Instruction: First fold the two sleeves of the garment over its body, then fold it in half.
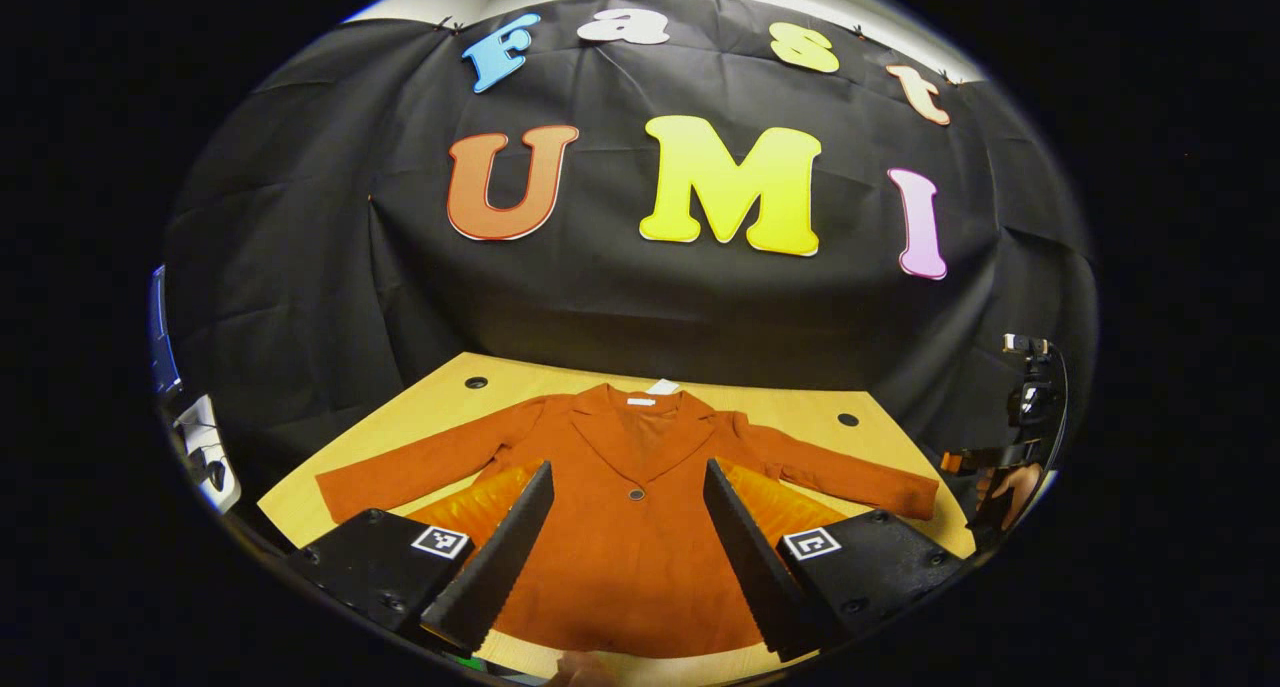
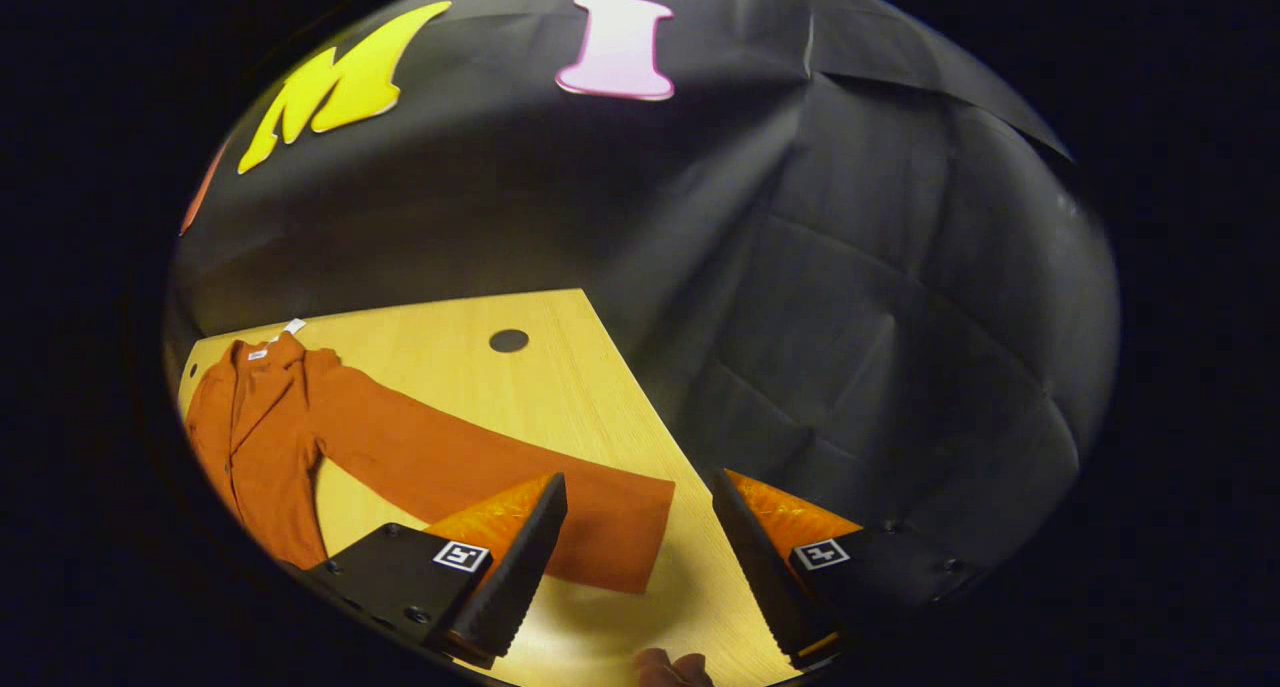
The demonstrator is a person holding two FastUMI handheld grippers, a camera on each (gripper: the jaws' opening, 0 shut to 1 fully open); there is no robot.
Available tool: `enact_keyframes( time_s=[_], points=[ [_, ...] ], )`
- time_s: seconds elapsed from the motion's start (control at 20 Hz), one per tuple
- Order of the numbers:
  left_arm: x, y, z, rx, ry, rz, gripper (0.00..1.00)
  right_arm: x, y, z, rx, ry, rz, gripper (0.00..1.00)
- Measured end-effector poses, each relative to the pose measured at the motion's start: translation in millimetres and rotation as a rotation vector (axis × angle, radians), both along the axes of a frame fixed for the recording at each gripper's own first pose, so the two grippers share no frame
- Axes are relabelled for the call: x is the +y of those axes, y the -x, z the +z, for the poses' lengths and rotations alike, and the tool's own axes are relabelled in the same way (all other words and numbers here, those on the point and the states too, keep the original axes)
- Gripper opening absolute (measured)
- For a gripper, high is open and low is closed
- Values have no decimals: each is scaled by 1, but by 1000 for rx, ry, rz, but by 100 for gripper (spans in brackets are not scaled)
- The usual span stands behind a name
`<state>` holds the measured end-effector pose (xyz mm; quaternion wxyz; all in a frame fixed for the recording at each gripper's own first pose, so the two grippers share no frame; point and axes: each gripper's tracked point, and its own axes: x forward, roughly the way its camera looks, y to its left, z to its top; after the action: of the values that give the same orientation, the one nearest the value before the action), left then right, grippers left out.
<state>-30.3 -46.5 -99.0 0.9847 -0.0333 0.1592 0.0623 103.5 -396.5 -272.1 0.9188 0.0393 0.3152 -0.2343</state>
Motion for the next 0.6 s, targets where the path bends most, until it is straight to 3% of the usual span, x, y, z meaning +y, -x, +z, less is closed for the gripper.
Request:
enact_keyframes(
  time_s=[0.25,0.6],
  points=[
    [6,15,-23,77,-8,52,98,-12,1,-68,225,-161,6,95],
    [15,35,-53,170,-3,121,98,-8,-2,-78,339,-407,-55,95]
  ],
)
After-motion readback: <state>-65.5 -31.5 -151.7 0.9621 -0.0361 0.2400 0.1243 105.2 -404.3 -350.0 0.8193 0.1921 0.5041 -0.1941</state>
